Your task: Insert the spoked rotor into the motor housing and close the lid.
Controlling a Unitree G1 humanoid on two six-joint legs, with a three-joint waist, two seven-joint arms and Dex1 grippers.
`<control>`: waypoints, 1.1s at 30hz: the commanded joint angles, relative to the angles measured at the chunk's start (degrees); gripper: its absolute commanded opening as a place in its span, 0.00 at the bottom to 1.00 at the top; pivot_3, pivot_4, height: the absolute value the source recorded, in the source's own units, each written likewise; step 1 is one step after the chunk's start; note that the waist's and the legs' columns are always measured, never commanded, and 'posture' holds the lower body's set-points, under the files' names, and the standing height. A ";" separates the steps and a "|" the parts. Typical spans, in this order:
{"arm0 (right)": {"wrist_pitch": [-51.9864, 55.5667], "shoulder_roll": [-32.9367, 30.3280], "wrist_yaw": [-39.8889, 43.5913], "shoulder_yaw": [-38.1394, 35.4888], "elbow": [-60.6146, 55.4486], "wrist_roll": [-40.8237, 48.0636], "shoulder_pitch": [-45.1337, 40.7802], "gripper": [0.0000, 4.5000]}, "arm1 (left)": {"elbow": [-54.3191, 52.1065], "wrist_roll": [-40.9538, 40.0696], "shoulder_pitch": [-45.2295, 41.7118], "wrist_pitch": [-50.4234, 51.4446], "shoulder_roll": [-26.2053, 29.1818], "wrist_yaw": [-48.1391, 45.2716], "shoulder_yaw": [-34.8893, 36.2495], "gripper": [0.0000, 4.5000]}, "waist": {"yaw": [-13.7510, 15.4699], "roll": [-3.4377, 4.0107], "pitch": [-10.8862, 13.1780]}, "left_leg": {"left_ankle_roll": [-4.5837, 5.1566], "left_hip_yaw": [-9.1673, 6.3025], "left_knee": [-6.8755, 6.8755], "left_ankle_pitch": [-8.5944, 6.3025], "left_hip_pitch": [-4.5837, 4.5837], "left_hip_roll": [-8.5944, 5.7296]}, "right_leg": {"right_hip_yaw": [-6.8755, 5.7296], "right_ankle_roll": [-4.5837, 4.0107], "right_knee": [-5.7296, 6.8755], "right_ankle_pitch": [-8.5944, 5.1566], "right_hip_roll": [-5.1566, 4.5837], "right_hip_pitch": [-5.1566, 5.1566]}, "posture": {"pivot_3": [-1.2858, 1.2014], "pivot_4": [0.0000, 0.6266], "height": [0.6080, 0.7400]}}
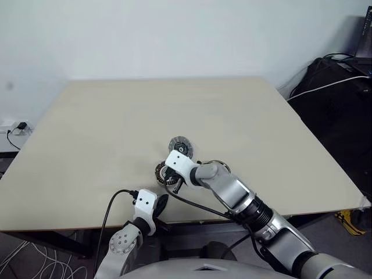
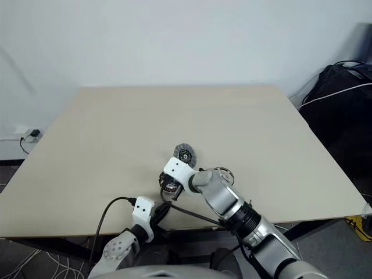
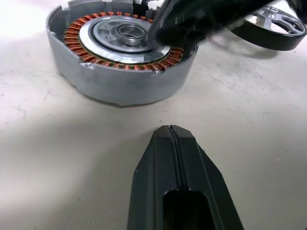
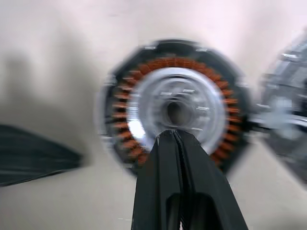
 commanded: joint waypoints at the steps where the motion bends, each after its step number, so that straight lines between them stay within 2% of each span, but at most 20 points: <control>1: 0.05 0.18 0.10 -1.50 -1.62 0.54 -0.86 0.01 | -1.84 -0.08 -0.66 -0.32 0.00 -0.14 -0.30 0.00 | -0.02 0.01 0.00 | 0.00 0.00 0.00 0.00 -0.01 0.01 | 0.01 0.00 -0.02 0.00 0.02 -0.02 | 0.52 0.00 1.00; 16: 1.54 -2.65 3.62 1.15 -7.59 1.97 -0.34 0.01 | -1.42 -0.08 -0.69 -0.61 0.13 -0.36 -0.28 0.00 | -0.02 0.01 0.01 | 0.02 -0.01 -0.01 -0.01 -0.05 0.04 | 0.05 -0.05 -0.16 -0.05 0.05 -0.05 | 0.52 0.00 1.00; 33: -0.67 0.45 1.15 1.68 -1.92 1.34 -1.10 0.01 | -0.96 -0.07 -0.32 -1.21 0.01 -0.24 0.00 0.00 | -0.05 0.00 0.02 | 0.02 -0.01 -0.03 -0.01 -0.06 0.03 | 0.05 -0.05 -0.17 -0.05 0.05 -0.06 | 0.52 0.00 1.00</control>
